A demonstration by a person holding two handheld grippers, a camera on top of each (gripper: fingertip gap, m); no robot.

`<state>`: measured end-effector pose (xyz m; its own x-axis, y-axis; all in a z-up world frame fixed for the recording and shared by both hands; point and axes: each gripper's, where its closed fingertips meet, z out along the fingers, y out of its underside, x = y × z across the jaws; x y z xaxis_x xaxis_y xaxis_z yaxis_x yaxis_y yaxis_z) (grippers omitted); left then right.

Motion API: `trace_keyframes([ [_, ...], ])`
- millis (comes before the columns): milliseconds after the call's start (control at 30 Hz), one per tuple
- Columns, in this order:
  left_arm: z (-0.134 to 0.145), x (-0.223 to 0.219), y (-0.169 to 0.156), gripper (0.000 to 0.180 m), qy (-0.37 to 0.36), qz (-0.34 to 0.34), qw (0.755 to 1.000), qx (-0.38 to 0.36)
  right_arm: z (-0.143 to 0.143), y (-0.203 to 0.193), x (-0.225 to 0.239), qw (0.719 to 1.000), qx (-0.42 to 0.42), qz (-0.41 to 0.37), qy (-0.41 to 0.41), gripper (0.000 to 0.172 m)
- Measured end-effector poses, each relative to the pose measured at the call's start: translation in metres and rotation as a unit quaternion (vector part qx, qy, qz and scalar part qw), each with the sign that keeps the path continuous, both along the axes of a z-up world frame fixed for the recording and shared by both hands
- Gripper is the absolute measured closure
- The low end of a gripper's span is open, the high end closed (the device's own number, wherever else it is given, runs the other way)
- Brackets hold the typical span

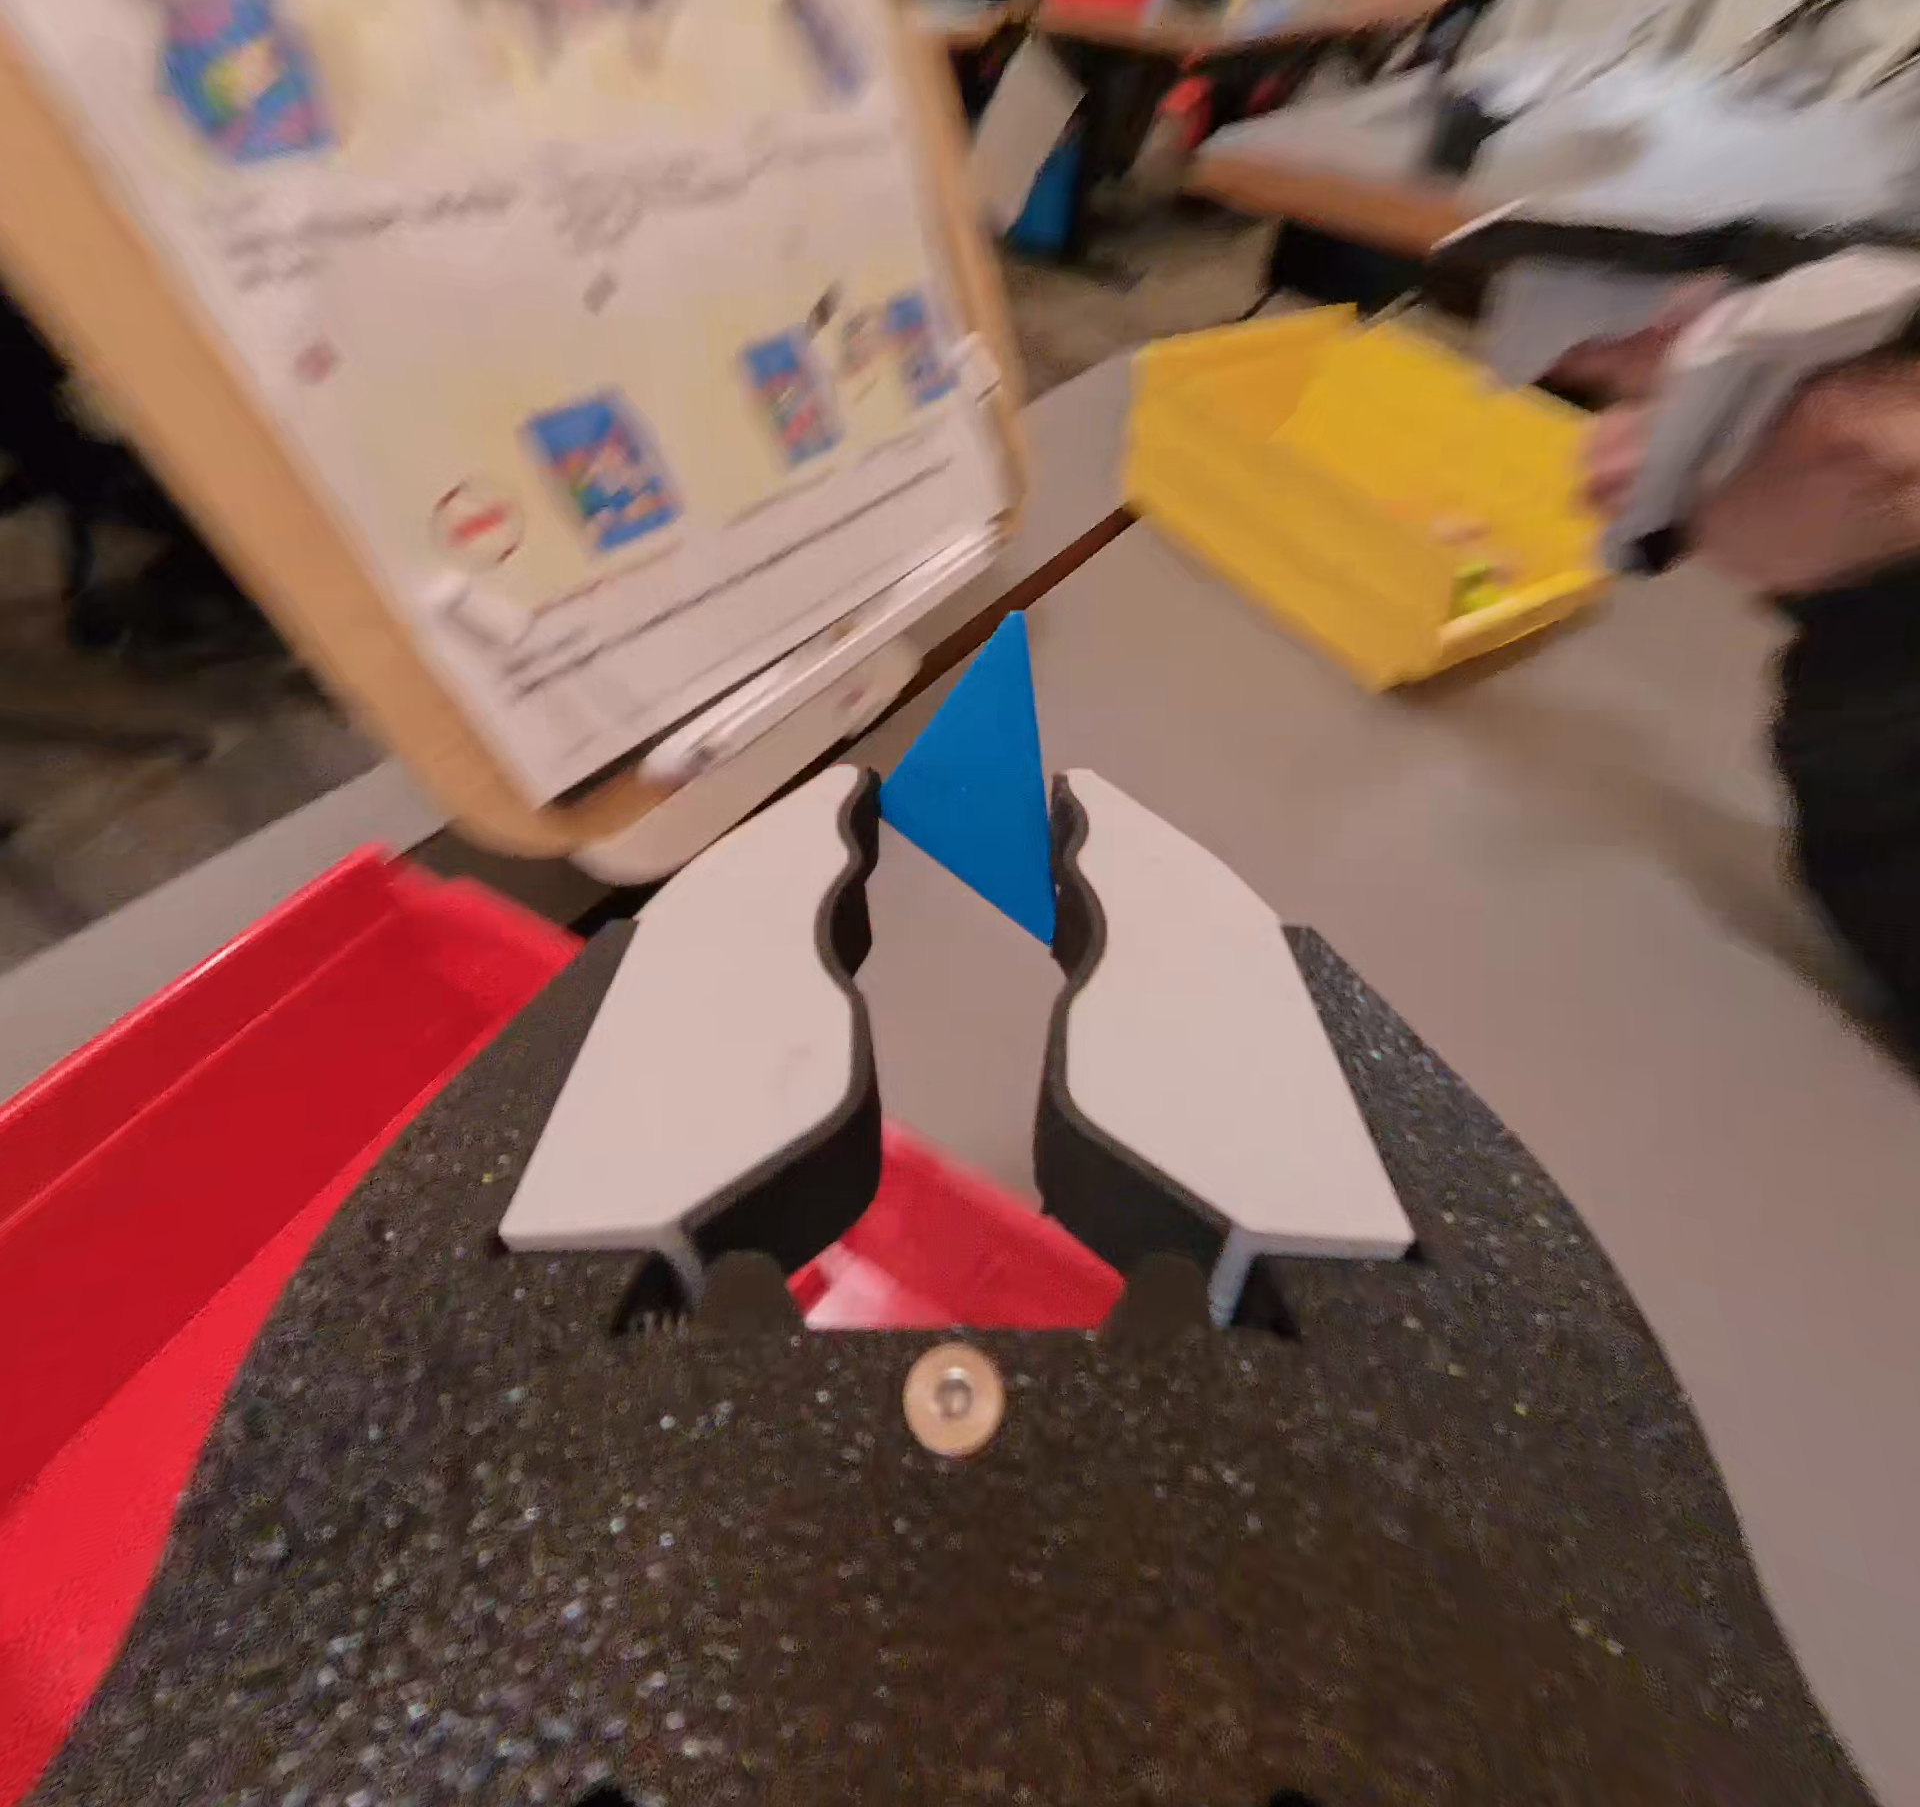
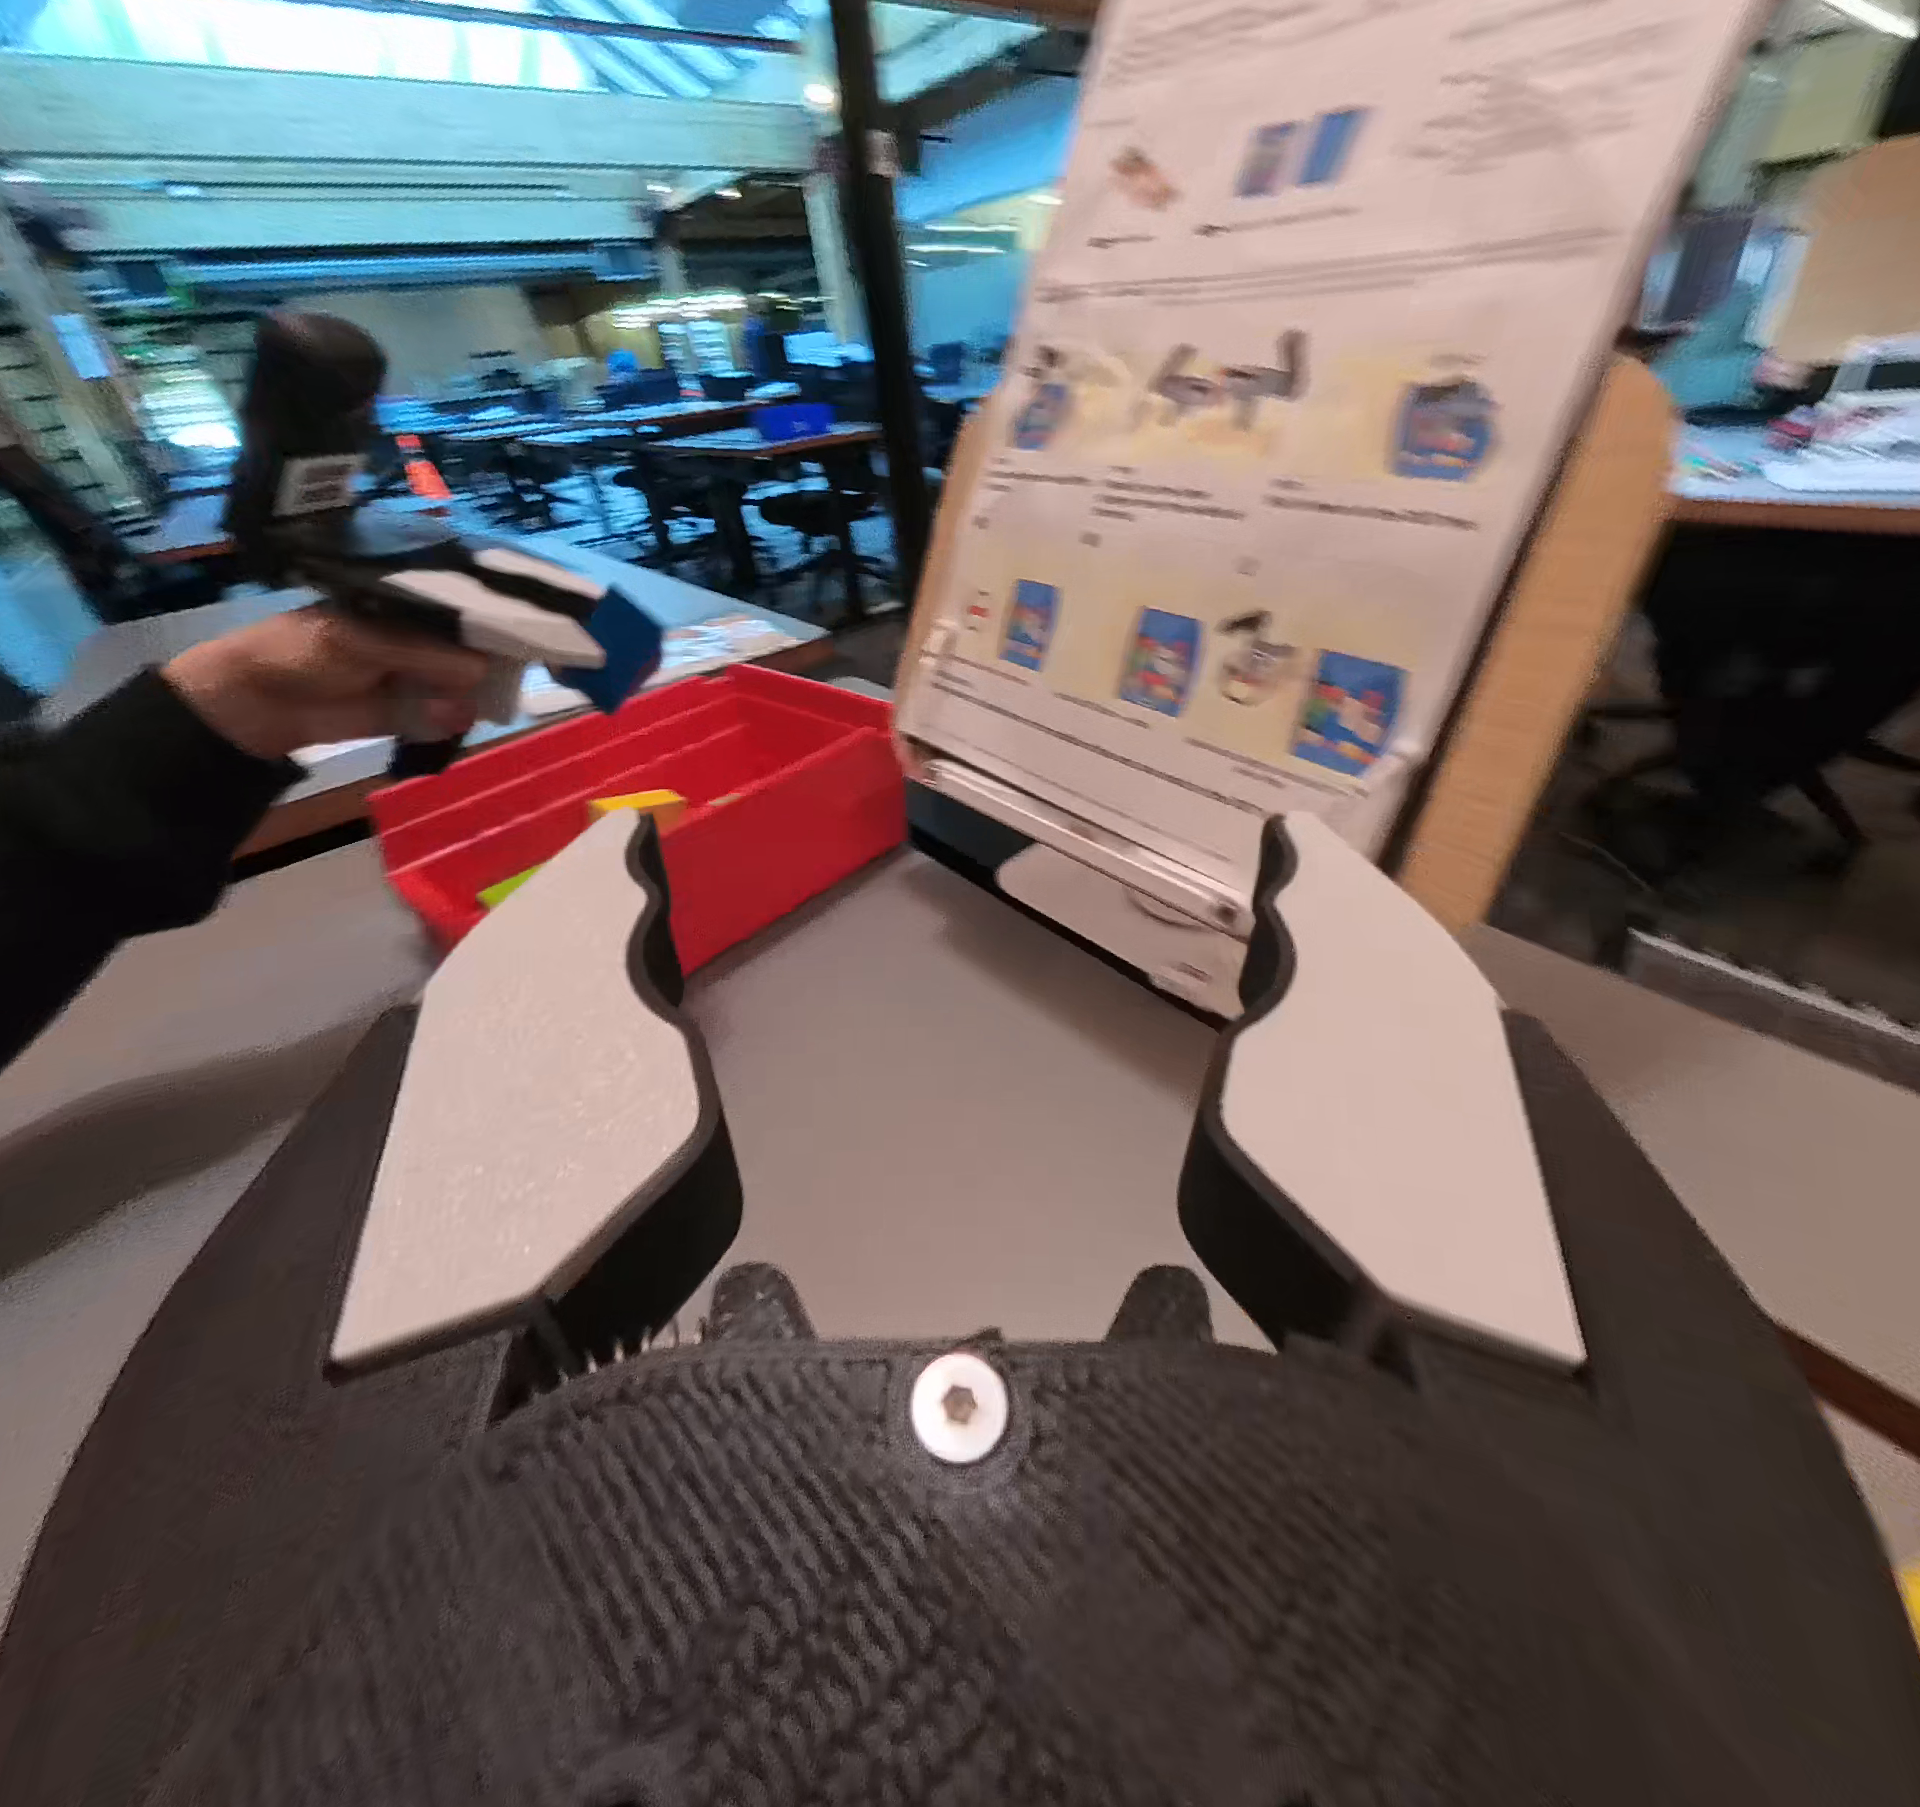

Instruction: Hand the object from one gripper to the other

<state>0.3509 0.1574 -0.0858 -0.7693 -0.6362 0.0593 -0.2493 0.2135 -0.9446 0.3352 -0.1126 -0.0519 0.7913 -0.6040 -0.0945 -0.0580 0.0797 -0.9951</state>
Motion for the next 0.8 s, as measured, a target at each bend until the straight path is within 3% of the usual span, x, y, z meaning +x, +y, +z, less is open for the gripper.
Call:
trace_keyframes([
  [133,0.037,-0.049,-0.064,0.150,-0.052,-0.118,0.985,-0.117,0.027,0.043,-0.040,0.991,0.031,0.120,-0.044,0.068],
  [267,0.048,-0.086,-0.117,0.150,-0.092,-0.209,0.957,-0.179,0.051,0.076,-0.077,0.973,0.067,0.207,-0.075,0.083],
  [367,0.054,-0.105,-0.145,0.150,-0.106,-0.260,0.934,-0.221,0.053,0.096,-0.096,0.961,0.067,0.259,-0.077,0.095],
  [533,0.056,-0.117,-0.167,0.150,-0.116,-0.289,0.914,-0.260,0.046,0.109,-0.108,0.951,0.047,0.297,-0.076,0.116],
  [800,0.062,-0.118,-0.168,0.150,-0.131,-0.288,0.903,-0.289,0.038,0.108,-0.103,0.951,0.040,0.299,-0.074,0.140],
])
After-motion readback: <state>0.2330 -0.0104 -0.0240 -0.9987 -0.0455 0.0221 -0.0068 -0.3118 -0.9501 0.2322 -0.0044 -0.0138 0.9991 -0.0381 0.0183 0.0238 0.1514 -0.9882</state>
